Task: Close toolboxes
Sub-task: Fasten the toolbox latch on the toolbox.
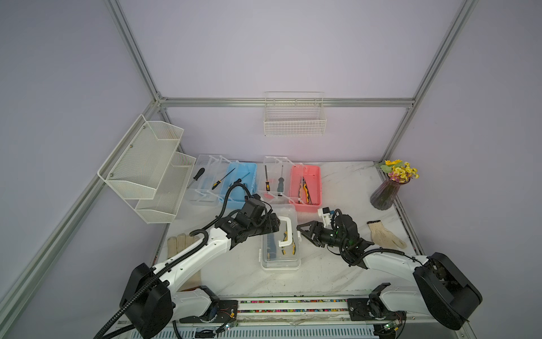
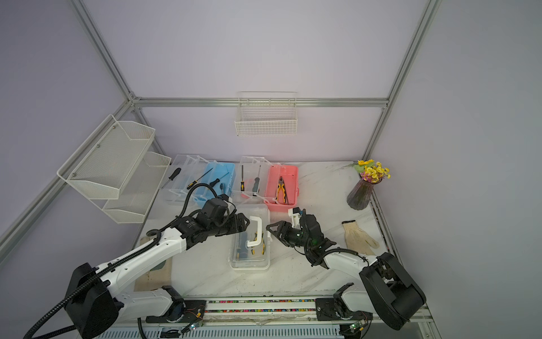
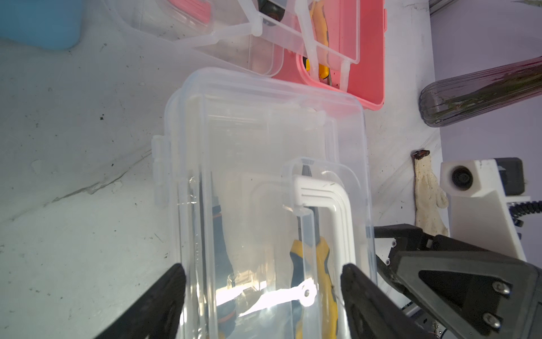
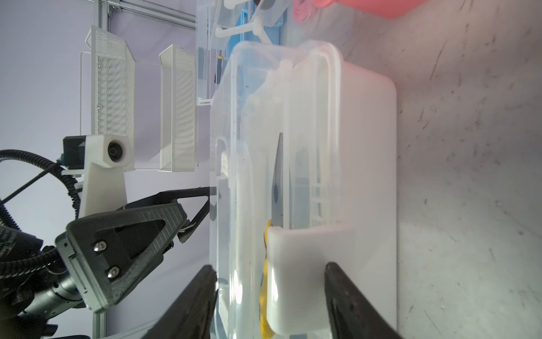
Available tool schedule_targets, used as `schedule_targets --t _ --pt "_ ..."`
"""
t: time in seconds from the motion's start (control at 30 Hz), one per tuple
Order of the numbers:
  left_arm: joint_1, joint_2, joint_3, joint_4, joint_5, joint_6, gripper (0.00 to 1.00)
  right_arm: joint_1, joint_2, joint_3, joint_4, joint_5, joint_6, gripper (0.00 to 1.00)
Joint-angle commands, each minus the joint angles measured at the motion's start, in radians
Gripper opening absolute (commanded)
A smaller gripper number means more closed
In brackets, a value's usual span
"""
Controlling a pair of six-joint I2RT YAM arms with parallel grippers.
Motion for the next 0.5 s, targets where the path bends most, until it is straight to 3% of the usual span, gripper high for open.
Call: schedule_targets --t 0.0,0.47 --pt "-0.019 0.013 0.059 -0.024 -0.037 0.01 0.8 0.016 -0.009 0.001 0.036 0.015 0.017 0.56" --pt "-0.044 0.053 0.033 0.017 -0.039 -0.027 0.78 0.039 0.002 0.004 0.0 0.044 0.009 0.34"
